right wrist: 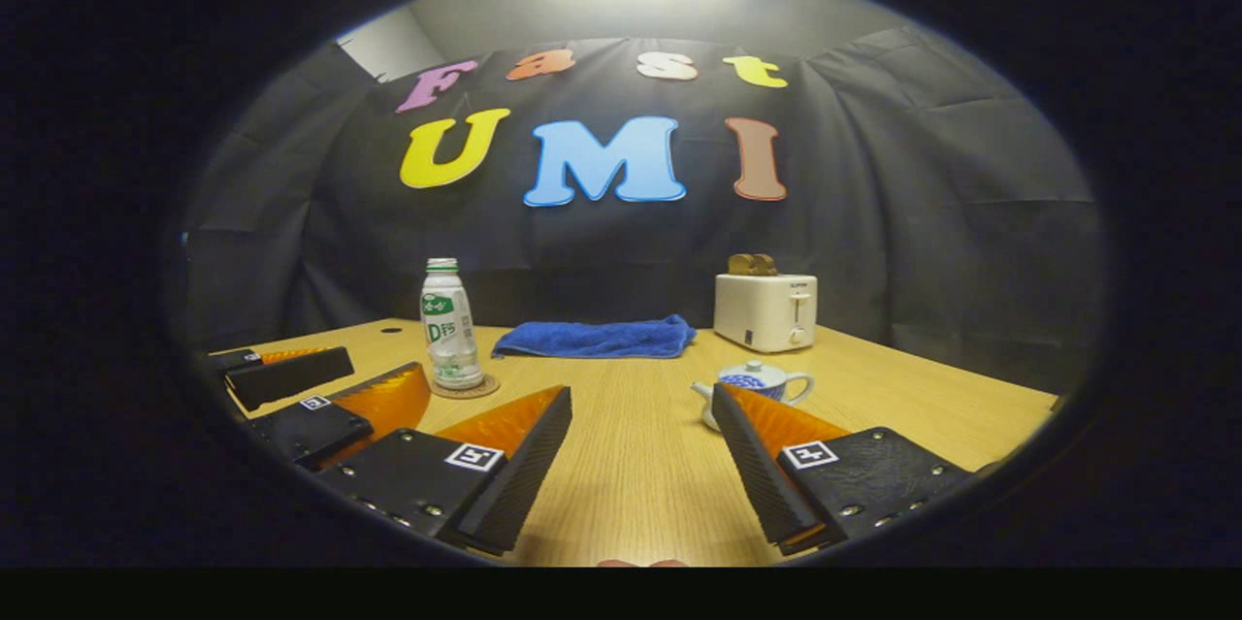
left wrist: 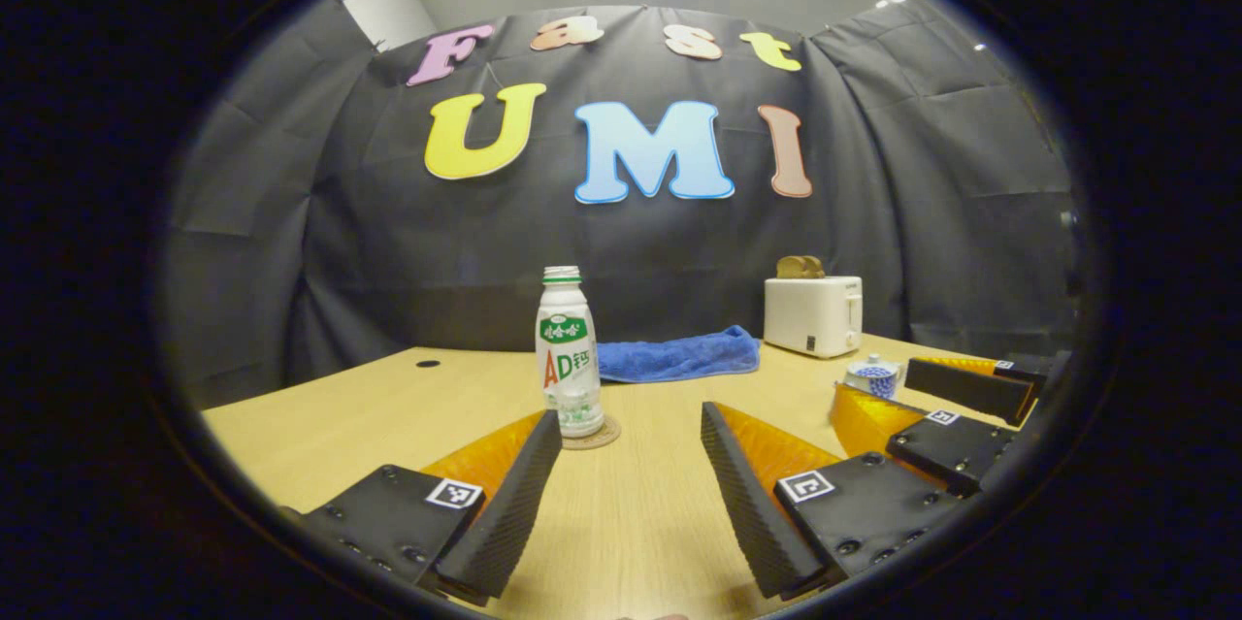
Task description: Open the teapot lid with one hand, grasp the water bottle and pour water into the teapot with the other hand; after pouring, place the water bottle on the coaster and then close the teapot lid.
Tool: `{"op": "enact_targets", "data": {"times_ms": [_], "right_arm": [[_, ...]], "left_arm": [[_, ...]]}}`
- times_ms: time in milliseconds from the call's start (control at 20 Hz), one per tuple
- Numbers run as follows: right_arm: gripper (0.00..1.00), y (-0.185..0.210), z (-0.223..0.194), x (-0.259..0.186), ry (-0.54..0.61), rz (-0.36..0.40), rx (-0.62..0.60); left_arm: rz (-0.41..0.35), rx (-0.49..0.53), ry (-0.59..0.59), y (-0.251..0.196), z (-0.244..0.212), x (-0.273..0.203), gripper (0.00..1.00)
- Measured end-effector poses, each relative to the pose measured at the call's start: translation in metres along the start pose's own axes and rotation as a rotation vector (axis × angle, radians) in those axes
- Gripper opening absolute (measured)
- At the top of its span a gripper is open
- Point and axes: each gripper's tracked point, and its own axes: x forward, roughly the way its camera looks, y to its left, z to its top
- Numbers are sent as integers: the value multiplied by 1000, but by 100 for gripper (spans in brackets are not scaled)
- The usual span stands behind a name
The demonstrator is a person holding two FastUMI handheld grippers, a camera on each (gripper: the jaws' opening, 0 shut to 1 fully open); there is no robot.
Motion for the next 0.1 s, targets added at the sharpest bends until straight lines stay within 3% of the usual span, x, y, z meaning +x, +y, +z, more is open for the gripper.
{"op": "enact_targets", "data": {"times_ms": [100], "right_arm": [[89, 4, 0, -3, -4, 5, 0]], "left_arm": [[0, -3, 1, 0, -1, -3, 100]]}}
